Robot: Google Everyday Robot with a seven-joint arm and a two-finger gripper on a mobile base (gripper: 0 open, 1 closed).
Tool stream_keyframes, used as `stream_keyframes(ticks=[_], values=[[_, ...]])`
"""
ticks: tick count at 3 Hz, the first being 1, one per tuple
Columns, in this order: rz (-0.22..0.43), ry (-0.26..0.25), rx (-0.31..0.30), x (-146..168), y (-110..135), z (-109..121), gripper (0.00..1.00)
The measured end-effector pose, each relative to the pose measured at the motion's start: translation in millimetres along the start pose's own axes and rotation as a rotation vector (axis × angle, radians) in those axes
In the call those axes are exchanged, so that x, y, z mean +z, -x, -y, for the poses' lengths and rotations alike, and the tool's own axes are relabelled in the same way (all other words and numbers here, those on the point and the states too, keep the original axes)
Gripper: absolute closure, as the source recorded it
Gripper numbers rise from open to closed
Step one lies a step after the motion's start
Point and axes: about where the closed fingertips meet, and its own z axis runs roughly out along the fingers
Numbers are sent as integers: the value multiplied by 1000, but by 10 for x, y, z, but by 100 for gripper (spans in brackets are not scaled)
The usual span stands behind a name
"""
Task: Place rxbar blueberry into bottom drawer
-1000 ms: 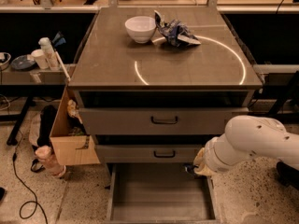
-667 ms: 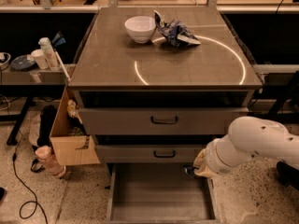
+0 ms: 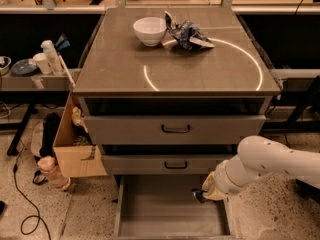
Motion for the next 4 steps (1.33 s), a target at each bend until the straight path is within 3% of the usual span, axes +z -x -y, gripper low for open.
stream_keyframes(ticks=[1,4], values=[[24,49,15,294,-84,-37,100],[7,87,53,917,-148,-17,100]])
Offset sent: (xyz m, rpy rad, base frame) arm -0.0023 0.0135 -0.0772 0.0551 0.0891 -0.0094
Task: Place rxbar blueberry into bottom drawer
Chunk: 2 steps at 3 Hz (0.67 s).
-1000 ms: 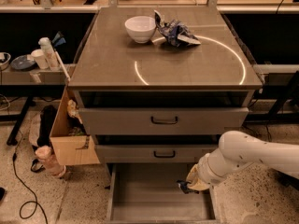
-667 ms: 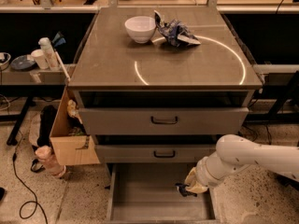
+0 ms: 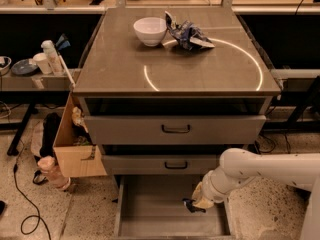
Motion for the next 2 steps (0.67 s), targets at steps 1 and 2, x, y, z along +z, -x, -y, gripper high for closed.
stream_keyframes(ticks=[1,2], values=[[-36,-15,29,183,27,83,100],[-57,-30,42,265,70,149,100]])
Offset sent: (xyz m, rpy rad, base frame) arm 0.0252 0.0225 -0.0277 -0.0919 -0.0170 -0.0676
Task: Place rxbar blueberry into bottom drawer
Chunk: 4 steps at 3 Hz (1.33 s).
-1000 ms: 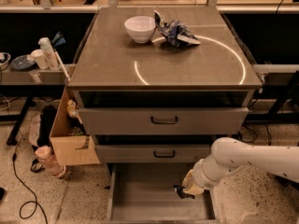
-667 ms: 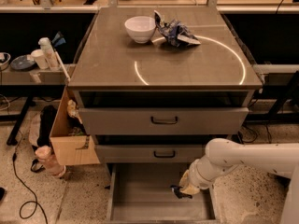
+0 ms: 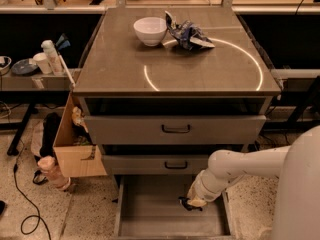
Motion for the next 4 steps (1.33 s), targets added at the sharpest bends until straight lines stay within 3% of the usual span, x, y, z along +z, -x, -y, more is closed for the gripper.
stream_keyframes(ticks=[2,4], values=[[-29,-4,-34,-102,127,20,100],[-20,-40,-1,120,-74,88,100]])
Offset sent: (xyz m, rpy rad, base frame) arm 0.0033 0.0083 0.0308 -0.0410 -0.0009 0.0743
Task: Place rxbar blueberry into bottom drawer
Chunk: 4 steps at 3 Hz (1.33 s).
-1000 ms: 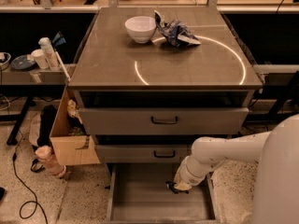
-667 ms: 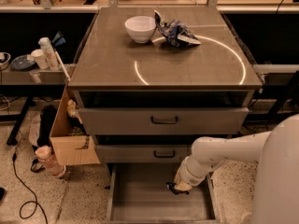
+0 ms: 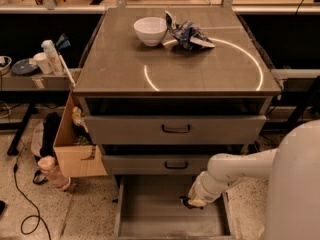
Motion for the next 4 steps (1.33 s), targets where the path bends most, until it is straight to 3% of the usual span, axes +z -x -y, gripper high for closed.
stream_keyframes(ticks=[1,4], values=[[-10,33,60,420,-226,25,100],[-22,94,130,904,-480,-48,100]])
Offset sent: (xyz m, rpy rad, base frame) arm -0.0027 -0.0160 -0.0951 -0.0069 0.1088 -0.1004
